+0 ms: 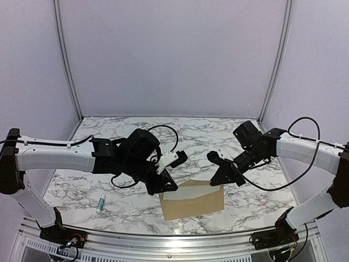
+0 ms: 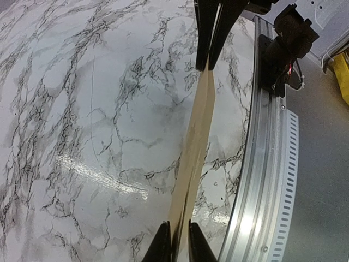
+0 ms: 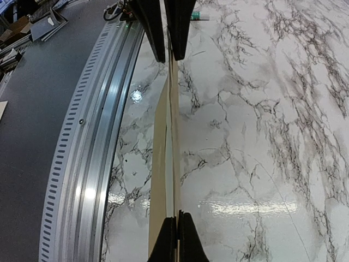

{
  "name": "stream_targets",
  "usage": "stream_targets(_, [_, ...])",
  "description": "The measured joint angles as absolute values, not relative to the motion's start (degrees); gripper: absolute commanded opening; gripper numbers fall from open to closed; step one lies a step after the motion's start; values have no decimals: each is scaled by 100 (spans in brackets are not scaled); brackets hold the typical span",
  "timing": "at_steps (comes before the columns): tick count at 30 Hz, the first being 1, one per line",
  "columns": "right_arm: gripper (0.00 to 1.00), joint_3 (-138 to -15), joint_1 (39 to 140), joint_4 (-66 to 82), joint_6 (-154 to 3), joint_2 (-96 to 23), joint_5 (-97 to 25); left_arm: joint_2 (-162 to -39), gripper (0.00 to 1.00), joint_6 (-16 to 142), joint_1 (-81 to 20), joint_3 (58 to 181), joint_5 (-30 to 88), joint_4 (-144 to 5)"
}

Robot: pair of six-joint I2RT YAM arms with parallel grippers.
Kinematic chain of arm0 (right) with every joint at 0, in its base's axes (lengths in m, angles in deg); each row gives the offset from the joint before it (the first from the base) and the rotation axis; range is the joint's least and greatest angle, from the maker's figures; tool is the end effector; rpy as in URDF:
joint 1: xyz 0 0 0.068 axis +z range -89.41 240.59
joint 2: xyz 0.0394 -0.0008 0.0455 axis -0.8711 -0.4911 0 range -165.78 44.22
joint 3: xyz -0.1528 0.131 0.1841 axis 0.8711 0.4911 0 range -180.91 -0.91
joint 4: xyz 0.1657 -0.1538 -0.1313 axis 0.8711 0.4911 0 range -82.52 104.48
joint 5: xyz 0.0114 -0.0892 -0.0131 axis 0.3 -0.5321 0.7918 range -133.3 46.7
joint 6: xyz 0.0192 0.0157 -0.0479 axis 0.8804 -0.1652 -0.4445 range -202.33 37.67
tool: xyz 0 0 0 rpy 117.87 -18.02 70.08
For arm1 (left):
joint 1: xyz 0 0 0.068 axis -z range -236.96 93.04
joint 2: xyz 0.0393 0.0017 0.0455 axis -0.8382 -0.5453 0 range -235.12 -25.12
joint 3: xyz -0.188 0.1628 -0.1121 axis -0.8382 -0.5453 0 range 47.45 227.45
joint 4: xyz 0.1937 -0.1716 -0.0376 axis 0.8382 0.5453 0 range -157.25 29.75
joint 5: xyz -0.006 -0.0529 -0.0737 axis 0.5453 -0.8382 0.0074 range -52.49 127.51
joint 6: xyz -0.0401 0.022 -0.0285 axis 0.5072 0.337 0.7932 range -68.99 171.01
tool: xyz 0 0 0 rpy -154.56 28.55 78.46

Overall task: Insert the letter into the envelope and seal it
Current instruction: Pick up the 1/4-folded letter from the envelope.

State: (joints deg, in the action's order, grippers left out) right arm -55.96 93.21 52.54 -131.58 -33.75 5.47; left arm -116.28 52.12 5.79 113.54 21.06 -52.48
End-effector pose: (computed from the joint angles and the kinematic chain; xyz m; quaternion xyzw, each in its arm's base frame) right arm 0.1965 0.1577 0.2412 -0.6454 0.6237 0.3758 0.2308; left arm 0.1539 -0.3208 0.2587 0.5114 0.7387 -0.3318 0.2875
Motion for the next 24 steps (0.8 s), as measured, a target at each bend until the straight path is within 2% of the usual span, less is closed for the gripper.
stream_targets(3, [0,-5593,9321,5252,-13145,-3371,547,-11560,6,5236,561,11290,2065,-5268])
stream_targets(10, [0,-5591,9321,5250,-13106,-3364,547,-11545,5,5295,554,11207,1995,-5237])
stream_targets(16, [0,-5574,9321,5226,-13049,-3364,547,-11494,11,5301,537,11196,1995,-5200])
stream_targets(24, [0,-5497,9321,5200,-13009,-3364,530,-11320,10,5317,517,11100,1960,-5062])
